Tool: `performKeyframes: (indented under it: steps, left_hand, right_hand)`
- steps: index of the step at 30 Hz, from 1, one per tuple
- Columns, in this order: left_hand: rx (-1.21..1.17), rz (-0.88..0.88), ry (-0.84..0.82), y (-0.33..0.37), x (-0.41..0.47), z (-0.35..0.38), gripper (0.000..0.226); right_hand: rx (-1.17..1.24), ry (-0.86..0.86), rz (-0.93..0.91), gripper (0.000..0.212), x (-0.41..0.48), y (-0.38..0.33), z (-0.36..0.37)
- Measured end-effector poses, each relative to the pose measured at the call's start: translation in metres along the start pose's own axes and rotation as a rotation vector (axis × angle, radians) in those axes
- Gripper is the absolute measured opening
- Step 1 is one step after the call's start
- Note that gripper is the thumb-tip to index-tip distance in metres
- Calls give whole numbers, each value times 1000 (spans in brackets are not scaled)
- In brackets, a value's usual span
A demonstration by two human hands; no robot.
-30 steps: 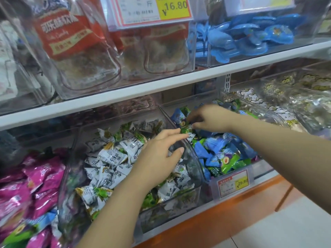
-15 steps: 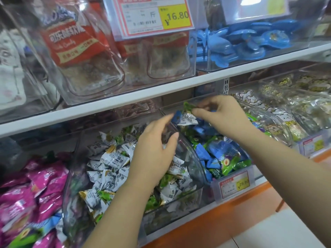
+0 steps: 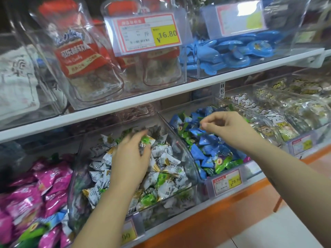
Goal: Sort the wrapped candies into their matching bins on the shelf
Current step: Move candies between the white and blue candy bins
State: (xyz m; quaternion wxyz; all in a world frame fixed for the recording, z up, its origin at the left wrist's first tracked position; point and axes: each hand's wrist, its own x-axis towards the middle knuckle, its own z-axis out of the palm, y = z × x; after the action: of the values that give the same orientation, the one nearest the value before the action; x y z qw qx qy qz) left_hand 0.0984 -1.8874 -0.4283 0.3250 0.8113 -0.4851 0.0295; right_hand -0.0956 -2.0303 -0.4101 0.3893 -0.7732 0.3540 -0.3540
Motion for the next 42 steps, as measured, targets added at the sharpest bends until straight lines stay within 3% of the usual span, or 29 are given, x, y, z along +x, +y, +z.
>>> performKeyframes:
  steps: [6,9,13,18,22,26,29,38,42]
  left_hand:
    - [162,47,-6,17,6,5,39]
    - [96,163,-64,24,12,12,38]
    - [43,275,-216,26,19,23,44]
    - [91,280,-287,24,23,32,44]
    - [69,277,-345,21,26,30,45]
    - [73,281,-382,20,25,26,48]
    - [76,301,-379,19,25,27,48]
    - [-58,290,-383,13,27,30,44]
    - [-114,270,-385,13,30,32,43]
  right_hand:
    - [-87,-107,-46,6,13,6,11]
    - [-200,-209,-114,12,28,7,19]
    - [-331,-479,-115,36,51,8,26]
    - [-312,-834,55,64,72,11,32]
    - [-445,-1001,84,73,72,1,24]
    - [-744,-954,-40,71,62,-10,13]
    - [-787,-895,-119,64,52,-10,8]
    - [-500,-867,-102,27,30,5,-9]
    - [-314,-680,-95,26,45,6,2]
